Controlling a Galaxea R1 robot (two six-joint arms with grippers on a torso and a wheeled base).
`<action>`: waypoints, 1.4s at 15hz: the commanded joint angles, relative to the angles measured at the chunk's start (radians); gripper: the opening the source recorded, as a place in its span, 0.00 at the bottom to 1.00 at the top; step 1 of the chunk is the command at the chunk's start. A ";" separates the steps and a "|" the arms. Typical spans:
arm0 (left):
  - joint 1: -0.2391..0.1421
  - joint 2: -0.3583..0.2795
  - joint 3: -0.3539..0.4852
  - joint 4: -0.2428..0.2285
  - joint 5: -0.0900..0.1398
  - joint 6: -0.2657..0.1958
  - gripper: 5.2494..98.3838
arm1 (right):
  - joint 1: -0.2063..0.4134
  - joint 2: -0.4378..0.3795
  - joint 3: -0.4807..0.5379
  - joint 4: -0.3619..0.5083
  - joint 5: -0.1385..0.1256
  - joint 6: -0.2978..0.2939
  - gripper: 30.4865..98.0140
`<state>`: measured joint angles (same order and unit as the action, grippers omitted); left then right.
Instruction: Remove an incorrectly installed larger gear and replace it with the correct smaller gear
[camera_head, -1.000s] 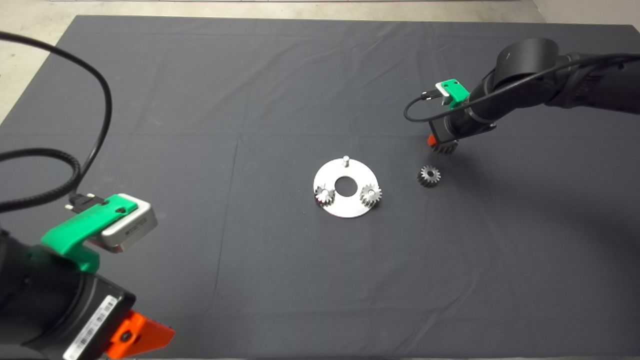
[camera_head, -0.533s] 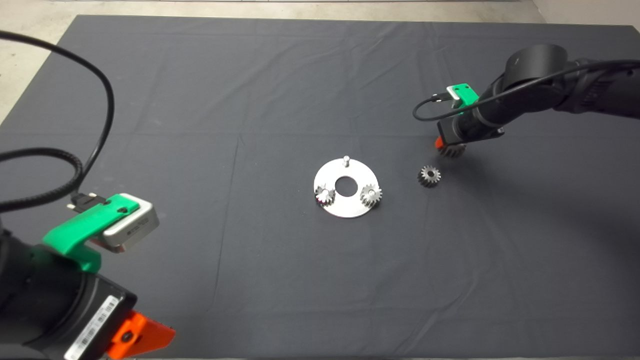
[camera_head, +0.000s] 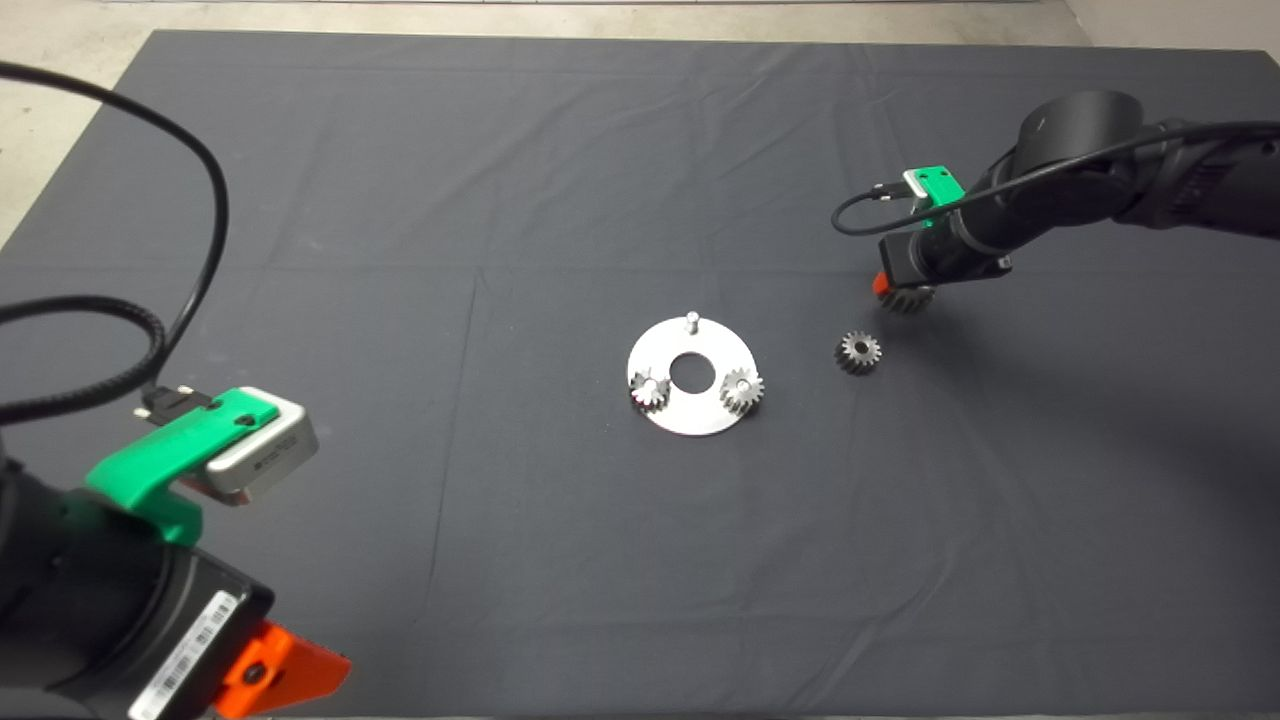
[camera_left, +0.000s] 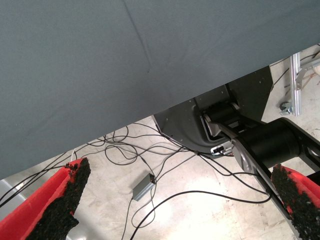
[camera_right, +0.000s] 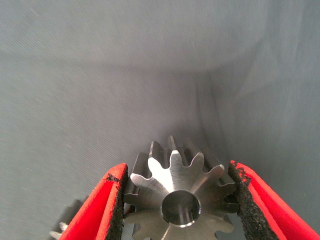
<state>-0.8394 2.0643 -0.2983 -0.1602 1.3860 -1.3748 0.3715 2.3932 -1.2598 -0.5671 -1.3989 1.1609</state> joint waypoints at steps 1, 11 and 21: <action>-0.004 0.003 0.010 0.001 0.001 -0.003 0.94 | 0.026 -0.002 0.007 -0.039 0.001 0.008 0.28; -0.003 0.001 0.010 0.001 0.001 -0.003 0.94 | 0.018 -0.018 0.014 -0.060 0.000 0.010 0.37; 0.005 0.004 0.010 0.001 -0.001 -0.003 0.94 | 0.052 -0.002 0.245 -0.054 -0.028 0.067 0.58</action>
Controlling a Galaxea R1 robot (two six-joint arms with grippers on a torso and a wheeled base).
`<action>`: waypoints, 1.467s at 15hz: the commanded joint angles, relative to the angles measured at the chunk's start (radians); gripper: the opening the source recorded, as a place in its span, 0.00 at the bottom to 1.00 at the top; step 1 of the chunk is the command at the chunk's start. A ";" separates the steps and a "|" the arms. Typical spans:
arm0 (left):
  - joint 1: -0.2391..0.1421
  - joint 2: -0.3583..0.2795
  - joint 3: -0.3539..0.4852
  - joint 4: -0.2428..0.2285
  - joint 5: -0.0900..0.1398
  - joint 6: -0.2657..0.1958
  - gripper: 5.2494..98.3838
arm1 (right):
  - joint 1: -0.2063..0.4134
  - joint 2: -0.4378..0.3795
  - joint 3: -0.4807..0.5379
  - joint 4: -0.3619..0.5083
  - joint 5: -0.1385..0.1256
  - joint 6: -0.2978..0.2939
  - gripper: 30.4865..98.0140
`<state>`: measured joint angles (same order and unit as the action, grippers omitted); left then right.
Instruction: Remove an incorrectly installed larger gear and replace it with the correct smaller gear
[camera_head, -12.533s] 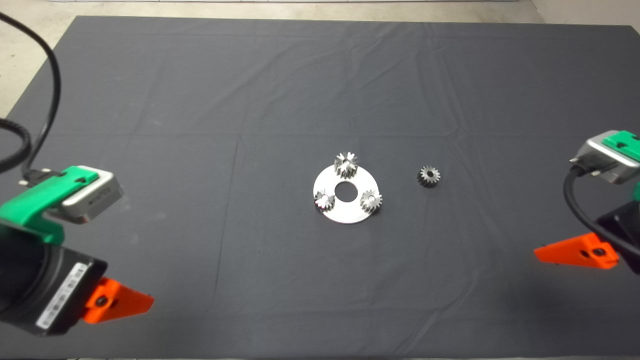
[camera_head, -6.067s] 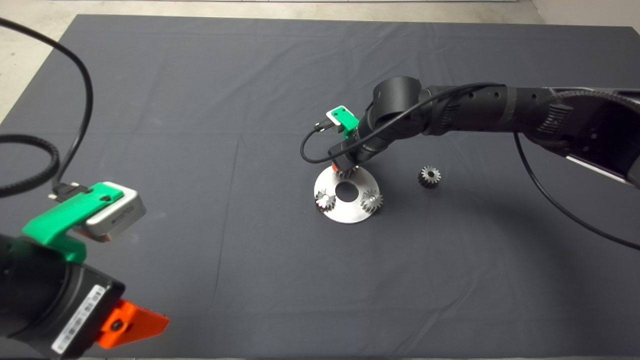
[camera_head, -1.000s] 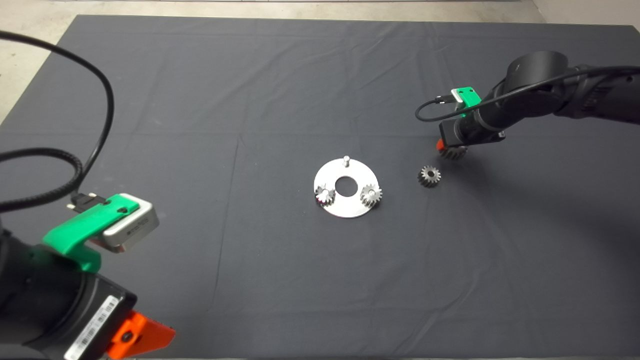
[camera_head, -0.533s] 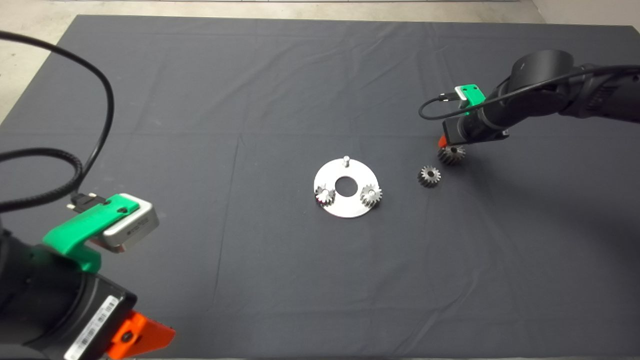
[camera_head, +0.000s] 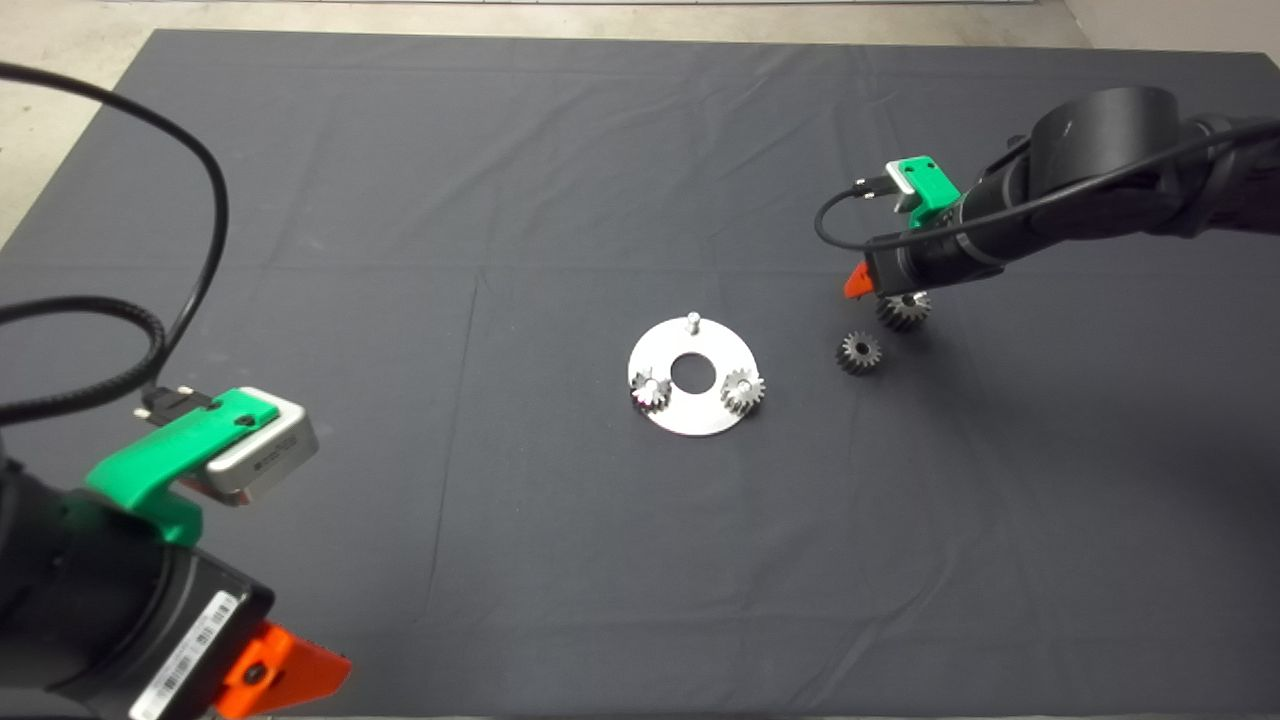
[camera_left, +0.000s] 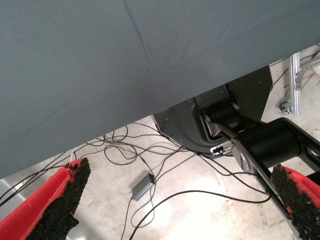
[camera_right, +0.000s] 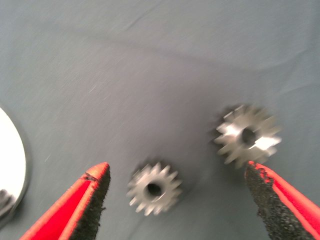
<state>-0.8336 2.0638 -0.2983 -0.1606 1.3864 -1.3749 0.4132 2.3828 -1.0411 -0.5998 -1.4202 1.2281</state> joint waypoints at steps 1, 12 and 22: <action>0.004 0.005 0.010 0.001 -0.001 -0.003 0.94 | 0.010 0.008 0.026 -0.021 -0.006 -0.002 0.62; 0.005 -0.003 0.006 0.003 0.031 0.010 0.94 | 0.012 -0.016 0.117 -0.020 -0.009 -0.098 0.85; 0.005 -0.007 0.010 0.002 0.014 -0.001 0.94 | 0.016 -0.118 0.210 -0.009 0.002 -0.182 1.00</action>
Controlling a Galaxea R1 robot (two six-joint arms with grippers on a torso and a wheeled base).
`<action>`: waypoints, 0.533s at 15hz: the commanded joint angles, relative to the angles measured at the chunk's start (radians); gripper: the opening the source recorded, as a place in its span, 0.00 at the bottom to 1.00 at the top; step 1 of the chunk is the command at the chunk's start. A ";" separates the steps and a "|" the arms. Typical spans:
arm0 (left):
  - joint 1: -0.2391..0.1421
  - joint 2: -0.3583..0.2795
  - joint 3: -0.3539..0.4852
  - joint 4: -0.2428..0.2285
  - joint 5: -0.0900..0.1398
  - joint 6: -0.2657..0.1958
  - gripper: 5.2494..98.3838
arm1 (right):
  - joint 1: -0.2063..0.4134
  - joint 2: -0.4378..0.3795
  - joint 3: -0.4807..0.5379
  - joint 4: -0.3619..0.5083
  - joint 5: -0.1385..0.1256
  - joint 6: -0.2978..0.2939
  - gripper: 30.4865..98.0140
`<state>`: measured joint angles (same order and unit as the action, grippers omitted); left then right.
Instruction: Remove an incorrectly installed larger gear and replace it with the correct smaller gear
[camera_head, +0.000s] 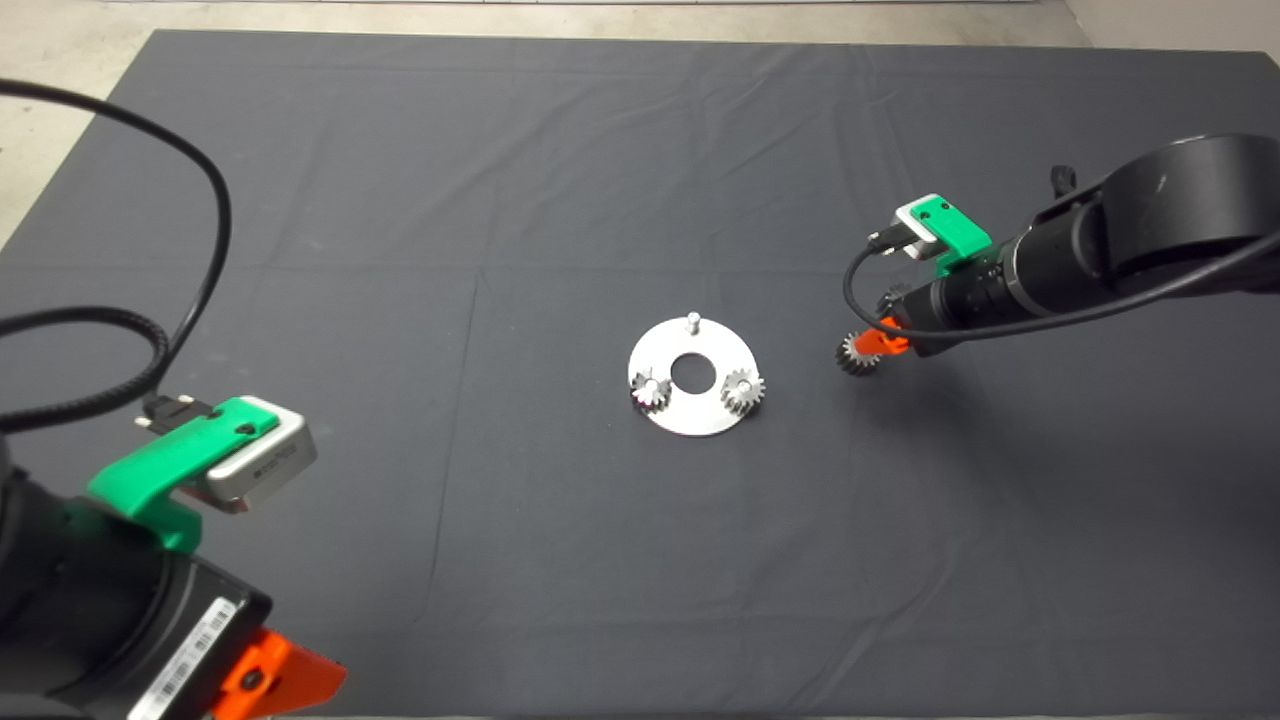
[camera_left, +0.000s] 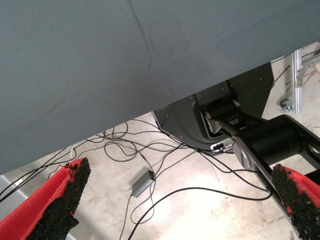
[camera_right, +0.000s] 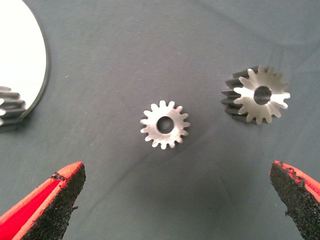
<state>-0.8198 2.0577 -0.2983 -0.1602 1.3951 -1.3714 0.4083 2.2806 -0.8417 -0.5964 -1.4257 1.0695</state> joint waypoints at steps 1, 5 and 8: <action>-0.009 -0.004 0.010 0.001 0.004 -0.005 0.94 | 0.018 -0.022 0.004 -0.013 0.008 -0.034 1.00; -0.009 0.002 0.010 0.002 -0.011 -0.008 0.94 | -0.018 -0.058 0.010 -0.014 0.099 -0.039 1.00; -0.009 0.006 0.010 0.001 -0.054 -0.008 0.94 | -0.076 -0.079 0.006 -0.031 0.223 -0.056 1.00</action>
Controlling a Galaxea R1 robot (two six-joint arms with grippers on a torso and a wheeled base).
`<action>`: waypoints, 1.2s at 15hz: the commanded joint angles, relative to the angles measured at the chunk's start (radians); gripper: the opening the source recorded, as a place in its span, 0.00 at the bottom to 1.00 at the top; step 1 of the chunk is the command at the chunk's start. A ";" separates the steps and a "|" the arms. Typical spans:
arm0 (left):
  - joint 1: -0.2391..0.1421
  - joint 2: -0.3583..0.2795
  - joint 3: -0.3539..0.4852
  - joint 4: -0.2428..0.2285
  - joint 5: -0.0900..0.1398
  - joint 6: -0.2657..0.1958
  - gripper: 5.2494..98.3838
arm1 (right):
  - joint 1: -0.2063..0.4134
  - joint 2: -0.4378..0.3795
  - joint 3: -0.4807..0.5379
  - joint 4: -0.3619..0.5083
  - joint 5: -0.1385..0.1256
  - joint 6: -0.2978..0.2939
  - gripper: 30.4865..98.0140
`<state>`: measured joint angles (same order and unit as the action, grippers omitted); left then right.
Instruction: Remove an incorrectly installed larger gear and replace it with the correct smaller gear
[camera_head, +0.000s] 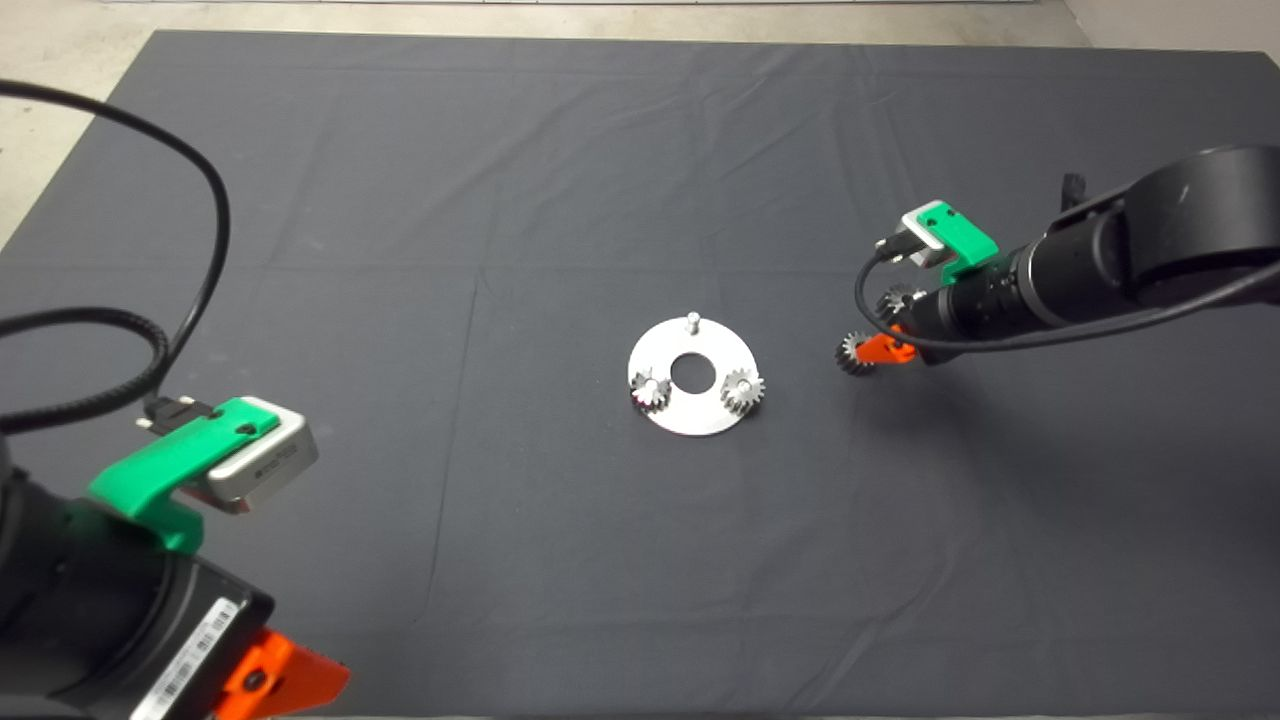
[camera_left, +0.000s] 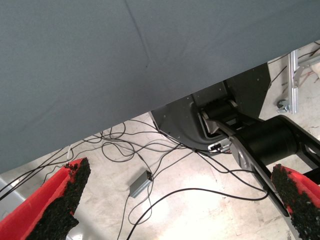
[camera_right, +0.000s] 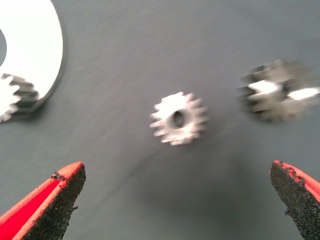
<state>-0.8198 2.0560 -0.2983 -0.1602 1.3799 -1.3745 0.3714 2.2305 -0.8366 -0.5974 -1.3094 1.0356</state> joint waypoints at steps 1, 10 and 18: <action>-0.009 0.008 0.010 0.001 -0.038 -0.005 0.94 | -0.070 -0.030 0.001 -0.043 0.131 -0.036 1.00; -0.009 0.008 0.012 0.001 -0.035 -0.010 0.94 | -0.132 -0.059 -0.028 -0.209 0.208 -0.046 1.00; -0.008 0.008 0.013 0.001 -0.035 -0.011 0.94 | -0.115 -0.016 -0.114 -0.211 0.214 -0.045 1.00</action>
<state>-0.8198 2.0634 -0.2966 -0.1602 1.3426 -1.3796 0.2389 2.1947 -0.9187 -0.7845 -1.1017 0.9923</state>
